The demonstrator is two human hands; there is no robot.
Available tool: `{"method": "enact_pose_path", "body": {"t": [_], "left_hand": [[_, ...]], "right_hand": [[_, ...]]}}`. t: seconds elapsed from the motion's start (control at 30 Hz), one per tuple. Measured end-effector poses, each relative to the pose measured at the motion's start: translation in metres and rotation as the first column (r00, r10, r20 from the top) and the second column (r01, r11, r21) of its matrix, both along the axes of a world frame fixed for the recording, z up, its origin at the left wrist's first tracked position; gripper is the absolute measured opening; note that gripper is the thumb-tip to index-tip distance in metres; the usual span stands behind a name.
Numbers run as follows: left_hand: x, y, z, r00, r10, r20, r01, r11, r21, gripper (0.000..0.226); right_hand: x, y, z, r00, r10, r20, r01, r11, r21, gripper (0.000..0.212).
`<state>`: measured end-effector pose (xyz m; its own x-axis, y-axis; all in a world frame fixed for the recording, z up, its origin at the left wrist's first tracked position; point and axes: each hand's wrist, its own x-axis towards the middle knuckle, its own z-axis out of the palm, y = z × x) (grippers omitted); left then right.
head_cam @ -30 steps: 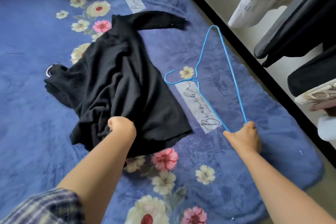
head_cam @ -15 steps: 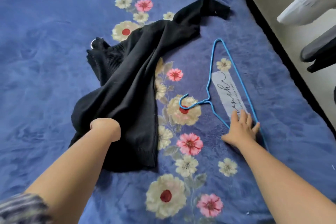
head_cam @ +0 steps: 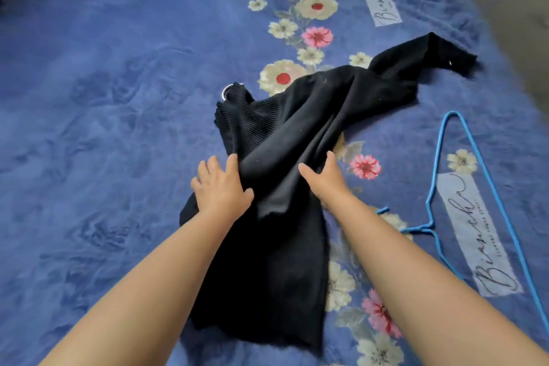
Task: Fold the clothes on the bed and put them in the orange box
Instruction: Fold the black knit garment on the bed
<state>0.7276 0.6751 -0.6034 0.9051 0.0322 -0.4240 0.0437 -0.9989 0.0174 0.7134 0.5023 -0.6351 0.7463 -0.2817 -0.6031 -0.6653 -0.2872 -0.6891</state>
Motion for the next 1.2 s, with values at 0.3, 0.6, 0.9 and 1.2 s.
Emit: {"method": "enact_pose_path", "body": {"t": [0.3, 0.6, 0.9, 1.2], "left_hand": [[0.013, 0.026, 0.003, 0.706, -0.199, -0.680, 0.190, 0.978, -0.089, 0.014], [0.008, 0.036, -0.034, 0.919, 0.103, -0.382, -0.181, 0.968, -0.174, 0.036], [-0.009, 0.047, -0.062, 0.943, 0.292, -0.158, -0.331, 0.859, -0.390, 0.022], [-0.009, 0.076, 0.034, 0.949, 0.313, -0.046, -0.237, 0.606, -0.759, 0.025]], "right_hand": [[-0.015, -0.012, 0.013, 0.385, 0.751, -0.536, -0.921, 0.353, -0.166, 0.029], [-0.036, -0.013, 0.015, 0.128, 0.743, -0.657, -0.949, 0.283, 0.135, 0.035], [0.047, 0.020, -0.015, 0.652, 0.673, -0.350, -0.707, 0.372, -0.601, 0.038], [0.028, 0.023, 0.068, 0.744, 0.631, 0.221, -0.409, 0.691, -0.596, 0.017]]}}
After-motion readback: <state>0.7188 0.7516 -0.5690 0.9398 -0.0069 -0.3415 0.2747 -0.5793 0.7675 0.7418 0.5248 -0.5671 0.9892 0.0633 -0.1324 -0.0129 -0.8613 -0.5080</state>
